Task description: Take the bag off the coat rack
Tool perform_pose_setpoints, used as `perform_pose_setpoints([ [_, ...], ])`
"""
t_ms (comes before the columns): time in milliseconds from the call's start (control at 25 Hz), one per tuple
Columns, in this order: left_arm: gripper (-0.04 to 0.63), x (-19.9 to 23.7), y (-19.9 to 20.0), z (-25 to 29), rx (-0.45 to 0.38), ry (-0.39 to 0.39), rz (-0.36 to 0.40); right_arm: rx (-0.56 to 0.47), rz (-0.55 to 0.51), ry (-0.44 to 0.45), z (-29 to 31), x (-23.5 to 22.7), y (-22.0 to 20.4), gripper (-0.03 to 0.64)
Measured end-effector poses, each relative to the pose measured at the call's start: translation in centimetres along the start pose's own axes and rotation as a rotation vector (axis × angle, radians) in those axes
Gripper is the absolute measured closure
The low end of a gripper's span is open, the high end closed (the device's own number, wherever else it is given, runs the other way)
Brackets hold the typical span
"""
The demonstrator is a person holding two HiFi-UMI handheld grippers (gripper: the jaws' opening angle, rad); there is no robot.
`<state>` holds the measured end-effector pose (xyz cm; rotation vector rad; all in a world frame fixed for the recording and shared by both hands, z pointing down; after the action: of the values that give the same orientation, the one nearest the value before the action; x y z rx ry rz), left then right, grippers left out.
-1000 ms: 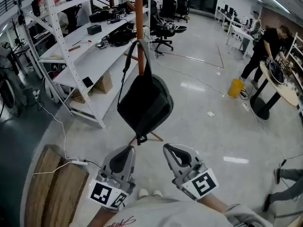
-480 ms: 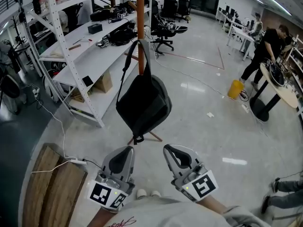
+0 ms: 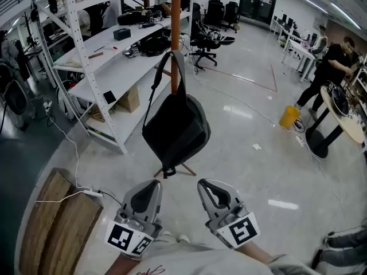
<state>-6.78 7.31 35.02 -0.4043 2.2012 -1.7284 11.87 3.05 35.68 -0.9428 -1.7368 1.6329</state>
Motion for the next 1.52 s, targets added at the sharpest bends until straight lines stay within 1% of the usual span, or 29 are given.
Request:
perform_pose_setpoints([
  [80,0.575,-0.4,-0.4,0.0,0.003,0.009,-0.011,0.017,-0.053,0.008,0.1,-0.3,-0.3,0.595],
  [120,0.575,-0.5,-0.6,0.1,0.006,0.013,-0.015,0.022,-0.054,0.015,0.2,-0.3,-0.4,0.595],
  [440,0.575,0.9,-1.2,1.2,0.010,0.023,-0.017,0.016,0.000,0.018,1.7,-1.4,-0.6,0.595],
  [600,0.575,2.4,-1.5,2.5,0.009,0.013,-0.014,0.030,-0.016,0.000,2.9,-2.4,-1.1,0.595],
  [760,0.575,4.5,-2.1,4.3,0.003,0.002,-0.008,0.031,0.005,-0.021,5.2,-3.7,-1.2,0.595],
  [960,0.575,8.3,-2.8,7.4,0.002,-0.027,-0.003,0.007,0.004,-0.036,9.5,-6.1,-1.5,0.595],
  [1280,0.575,13.7,-3.1,12.1,-0.018,-0.063,0.001,0.005,0.023,-0.083,15.5,-9.2,-1.1,0.595],
  [1520,0.575,17.3,-3.8,14.5,-0.017,-0.092,-0.006,-0.008,-0.004,-0.118,19.6,-10.6,-1.0,0.595],
])
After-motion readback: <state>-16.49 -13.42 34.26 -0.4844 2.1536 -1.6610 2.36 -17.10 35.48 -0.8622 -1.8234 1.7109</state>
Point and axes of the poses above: the fingertips, and each gripper's own axes: z forward along the fingers, x to its left, y out of its top, the point moved 7 cm from there along -z, backward along the fingers, and after that the axes turned 12 degrees about z, right-handed, at the moved point
